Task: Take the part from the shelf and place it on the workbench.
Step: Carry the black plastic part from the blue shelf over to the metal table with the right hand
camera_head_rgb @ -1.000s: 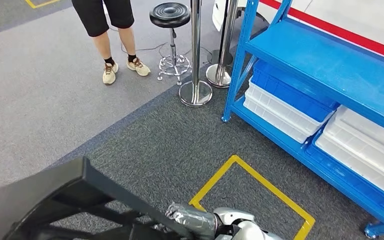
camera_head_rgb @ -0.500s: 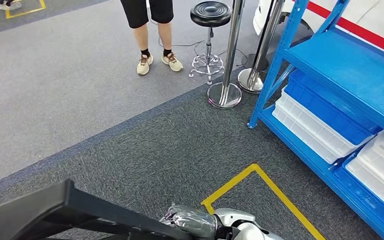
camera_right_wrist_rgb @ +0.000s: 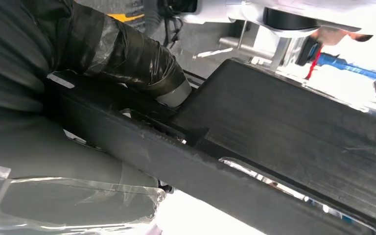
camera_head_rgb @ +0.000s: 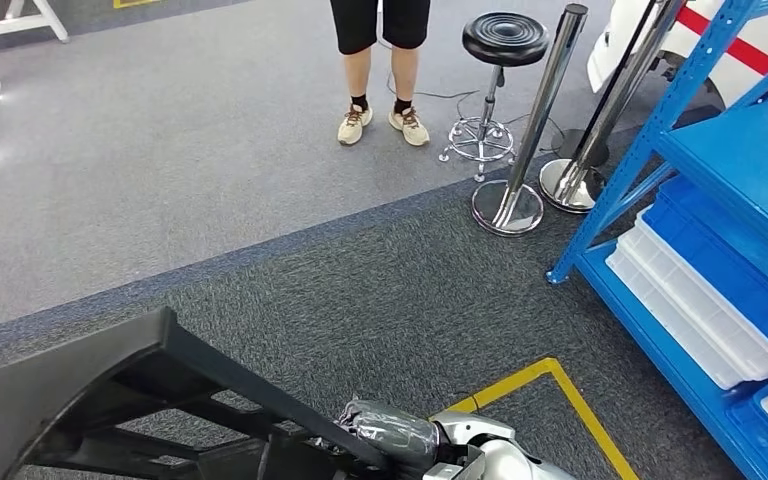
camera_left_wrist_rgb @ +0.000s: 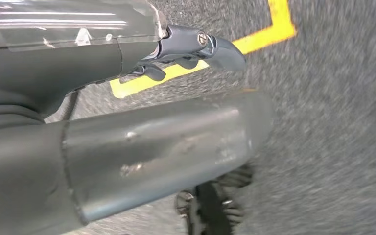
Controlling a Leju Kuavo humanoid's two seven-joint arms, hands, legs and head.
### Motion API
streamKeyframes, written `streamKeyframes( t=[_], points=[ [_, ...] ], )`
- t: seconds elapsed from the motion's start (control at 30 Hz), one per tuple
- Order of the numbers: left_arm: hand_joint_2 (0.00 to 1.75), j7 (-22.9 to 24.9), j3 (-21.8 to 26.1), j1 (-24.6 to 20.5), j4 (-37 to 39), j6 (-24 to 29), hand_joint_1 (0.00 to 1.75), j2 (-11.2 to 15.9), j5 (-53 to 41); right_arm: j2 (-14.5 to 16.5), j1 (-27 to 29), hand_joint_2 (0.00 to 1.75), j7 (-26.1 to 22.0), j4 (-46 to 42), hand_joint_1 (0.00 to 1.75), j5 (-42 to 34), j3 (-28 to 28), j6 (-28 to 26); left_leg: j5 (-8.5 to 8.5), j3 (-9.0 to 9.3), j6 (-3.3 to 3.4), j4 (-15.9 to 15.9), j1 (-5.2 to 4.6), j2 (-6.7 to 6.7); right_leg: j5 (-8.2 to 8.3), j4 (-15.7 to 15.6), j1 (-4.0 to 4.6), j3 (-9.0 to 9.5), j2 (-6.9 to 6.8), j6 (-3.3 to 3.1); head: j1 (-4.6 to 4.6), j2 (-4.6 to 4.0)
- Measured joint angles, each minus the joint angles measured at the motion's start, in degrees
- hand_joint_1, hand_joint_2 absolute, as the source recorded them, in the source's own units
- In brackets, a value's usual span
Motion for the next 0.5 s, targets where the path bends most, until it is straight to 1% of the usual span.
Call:
streamKeyframes(
  t=[0.03,0.07,0.1,0.13,0.17,0.2,0.23,0.27,0.3,0.33,0.37,0.4,0.43,0.47,0.5],
  points=[
    [0.00,-0.34,0.16,0.03,0.02,0.00,0.00,0.17,0.64,0.01,-0.02,1.75,0.01,0.03,1.75,0.05,-0.02,0.05,0.02,-0.28,-0.36,0.09,0.08,-0.67,-0.12,-0.78,0.01,0.30,0.58,-0.04,-0.01,0.00],
    [0.00,-0.53,0.32,0.13,0.03,0.00,0.00,0.32,1.01,0.02,-0.06,1.75,0.02,0.05,1.75,0.10,-0.05,0.07,0.13,-0.52,-0.77,0.05,0.19,-1.33,-0.10,-1.04,0.11,0.38,0.18,-0.15,-0.01,0.00],
    [0.00,-0.62,0.45,0.34,0.07,0.01,0.00,0.44,1.25,0.08,-0.14,1.75,0.03,0.05,1.75,0.13,-0.08,0.08,0.19,-0.67,-1.13,-0.04,0.35,-1.73,0.02,-1.26,0.15,0.55,-0.50,-0.46,-0.01,0.00],
    [0.00,-0.64,0.53,0.54,0.10,-0.03,0.00,0.48,1.37,0.13,-0.23,1.75,0.04,0.05,1.75,0.14,-0.10,0.06,-0.05,-0.88,-1.44,0.29,0.37,-1.09,0.14,-1.58,0.15,0.78,-1.18,-0.84,-0.01,0.00],
    [0.00,-0.66,0.60,0.56,0.11,-0.05,0.00,0.49,1.46,0.21,-0.29,1.75,0.03,0.04,1.75,0.14,-0.13,0.03,-0.85,-1.51,-1.70,1.58,0.35,0.32,0.27,-1.94,0.15,1.02,-1.97,-1.21,-0.01,0.00],
    [0.00,-0.70,0.66,0.46,0.13,-0.08,0.00,0.50,1.50,0.28,-0.32,1.75,0.02,0.04,1.75,0.13,-0.16,0.02,-2.25,-2.62,-1.91,4.02,0.34,2.18,0.33,-2.24,0.18,1.23,-2.82,-1.53,-0.01,0.00],
    [0.00,-0.74,0.71,0.29,0.13,-0.11,0.00,0.47,1.51,0.32,-0.33,1.75,0.01,0.05,1.75,0.13,-0.17,0.02,-4.03,-4.27,-2.12,7.46,0.33,4.09,0.29,-2.33,0.37,1.34,-3.68,-1.75,-0.01,0.00],
    [0.00,-0.77,0.78,0.14,0.13,-0.11,0.00,0.47,1.53,0.34,-0.32,1.75,0.02,0.07,1.75,0.14,-0.19,0.02,-5.77,-6.18,-2.32,11.31,0.42,5.15,0.22,-2.33,0.56,1.37,-4.58,-1.90,-0.01,0.00],
    [0.00,-0.79,0.84,0.12,0.13,-0.12,0.00,0.46,1.53,0.35,-0.30,1.75,0.03,0.08,1.75,0.15,-0.20,0.02,-6.81,-7.71,-2.46,14.36,0.52,5.67,0.11,-2.32,0.70,1.39,-5.44,-1.97,-0.01,0.00],
    [0.00,-0.79,0.91,0.20,0.13,-0.13,0.00,0.45,1.53,0.36,-0.29,1.75,0.04,0.09,1.75,0.16,-0.20,0.02,-6.82,-8.37,-2.54,15.67,0.60,5.92,0.00,-2.30,0.78,1.44,-6.26,-1.98,-0.01,0.00],
    [0.00,-0.80,0.98,0.29,0.13,-0.13,0.00,0.44,1.54,0.36,-0.30,1.75,0.05,0.10,1.75,0.17,-0.20,0.02,-5.75,-7.85,-2.55,14.72,0.64,6.12,-0.14,-2.29,0.83,1.55,-7.04,-1.94,-0.02,0.00],
    [0.00,-0.81,1.05,0.37,0.13,-0.12,0.00,0.44,1.56,0.37,-0.31,1.75,0.05,0.10,1.75,0.17,-0.20,0.03,-3.89,-6.20,-2.48,11.65,0.65,6.50,-0.32,-2.28,0.85,1.74,-7.77,-1.85,-0.02,0.00],
    [0.00,-0.83,1.11,0.38,0.13,-0.11,0.00,0.46,1.64,0.38,-0.33,1.75,0.05,0.10,1.75,0.17,-0.20,0.03,-2.08,-4.00,-2.33,7.47,0.57,7.54,-0.52,-2.28,0.90,1.98,-8.45,-1.70,-0.02,0.00],
    [0.00,-0.85,1.17,0.33,0.13,-0.10,0.00,0.49,1.80,0.38,-0.36,1.75,0.05,0.10,1.75,0.19,-0.20,0.03,-0.84,-2.02,-2.00,3.82,0.28,8.64,-0.74,-2.26,1.04,2.19,-9.08,-1.47,-0.02,0.00],
    [0.00,-0.86,1.22,0.28,0.13,-0.04,0.00,0.52,1.99,0.39,-0.42,1.75,0.08,0.10,1.75,0.26,-0.20,0.03,-0.23,-0.75,-1.54,1.34,-0.01,9.43,-0.92,-2.25,1.18,2.35,-9.64,-1.20,-0.02,0.00]
  ],
)
